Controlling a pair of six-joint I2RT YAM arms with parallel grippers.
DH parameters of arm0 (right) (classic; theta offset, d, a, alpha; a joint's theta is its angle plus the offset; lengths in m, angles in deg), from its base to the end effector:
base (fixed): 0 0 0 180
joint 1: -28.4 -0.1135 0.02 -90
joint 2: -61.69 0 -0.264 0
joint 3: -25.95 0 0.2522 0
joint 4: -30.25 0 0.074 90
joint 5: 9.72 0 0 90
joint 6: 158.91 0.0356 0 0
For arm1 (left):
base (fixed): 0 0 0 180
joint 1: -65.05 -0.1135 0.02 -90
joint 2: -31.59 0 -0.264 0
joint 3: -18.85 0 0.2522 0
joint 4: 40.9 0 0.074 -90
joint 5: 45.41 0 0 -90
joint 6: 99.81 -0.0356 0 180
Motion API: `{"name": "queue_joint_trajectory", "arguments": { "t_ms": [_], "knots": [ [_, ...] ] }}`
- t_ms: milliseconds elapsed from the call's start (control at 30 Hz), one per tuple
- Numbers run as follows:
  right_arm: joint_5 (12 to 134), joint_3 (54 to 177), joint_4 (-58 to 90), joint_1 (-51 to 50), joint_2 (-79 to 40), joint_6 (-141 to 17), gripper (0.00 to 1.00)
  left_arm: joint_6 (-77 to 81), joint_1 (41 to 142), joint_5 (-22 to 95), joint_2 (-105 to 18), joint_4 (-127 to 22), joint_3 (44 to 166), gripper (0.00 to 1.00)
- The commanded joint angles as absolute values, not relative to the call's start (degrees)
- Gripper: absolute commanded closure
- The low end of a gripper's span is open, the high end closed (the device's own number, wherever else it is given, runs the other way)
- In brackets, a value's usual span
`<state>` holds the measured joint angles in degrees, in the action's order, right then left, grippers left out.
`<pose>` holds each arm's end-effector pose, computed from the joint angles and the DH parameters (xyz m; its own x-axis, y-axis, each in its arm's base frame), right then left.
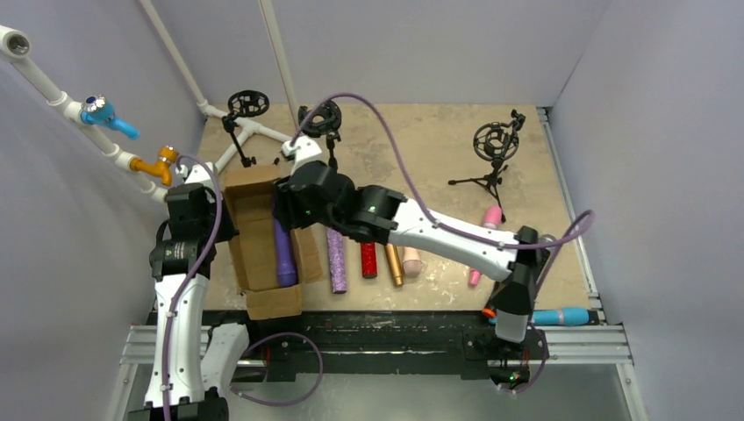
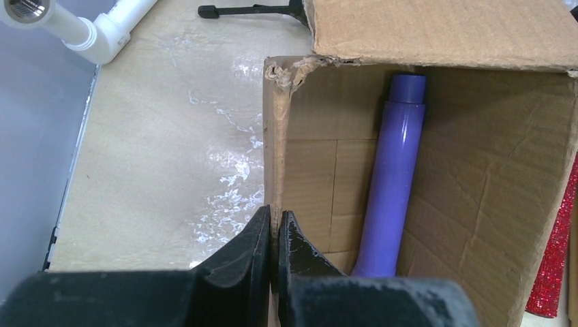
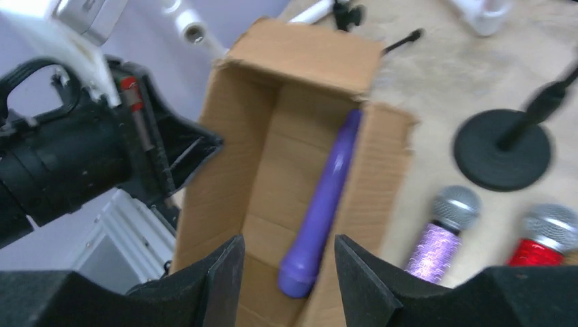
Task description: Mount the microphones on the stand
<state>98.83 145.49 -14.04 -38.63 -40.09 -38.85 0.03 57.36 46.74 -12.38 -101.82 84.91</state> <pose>0.1706 0.3735 0.4007 -0.5325 -0.0393 -0.8455 -0.5720 0.7530 0.3252 0.1475 0.0213 0.3229 -0.5844 -0.2512 -0.7716 -0.2665 0.9575 -0.1100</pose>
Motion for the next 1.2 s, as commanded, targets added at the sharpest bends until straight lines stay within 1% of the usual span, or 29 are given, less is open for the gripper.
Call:
{"name": "queue_joint_trajectory", "arguments": {
  "t_ms": [0, 133, 300, 500, 667, 833, 967, 1167],
  "knots": [
    [98.27, 154.95, -19.82, -41.87, -50.78, -38.07, 0.45, 0.79, 57.58, 46.67, -11.42, -98.28, 86.29, 1.00],
    [97.41, 160.38, -20.95, -43.22, -56.74, -39.12, 0.45, 1.62, 57.60, 48.41, -12.44, -100.24, 87.33, 1.00],
    [96.74, 162.59, -21.50, -43.17, -62.41, -40.28, 0.44, 2.25, 57.59, 47.65, -13.02, -100.92, 87.48, 1.00],
    [100.89, 166.33, -23.54, -42.98, -70.15, -41.29, 0.44, 2.97, 57.64, 45.61, -12.39, -101.21, 87.93, 1.00],
    [105.59, 172.25, -26.35, -42.88, -75.97, -42.74, 0.44, 3.51, 57.71, 43.57, -12.03, -101.96, 87.92, 1.00],
    [109.37, 173.93, -27.68, -42.88, -79.44, -44.15, 0.43, 4.78, 57.73, 42.05, -11.75, -102.21, 88.16, 1.00],
    [111.08, 172.12, -27.35, -42.88, -79.44, -44.68, 0.43, 5.65, 57.67, 41.35, -11.65, -102.64, 88.68, 1.00],
    [110.12, 171.62, -26.25, -42.88, -80.75, -45.27, 0.44, 6.61, 57.76, 40.94, -12.00, -103.01, 88.59, 1.00]
  ]
}}
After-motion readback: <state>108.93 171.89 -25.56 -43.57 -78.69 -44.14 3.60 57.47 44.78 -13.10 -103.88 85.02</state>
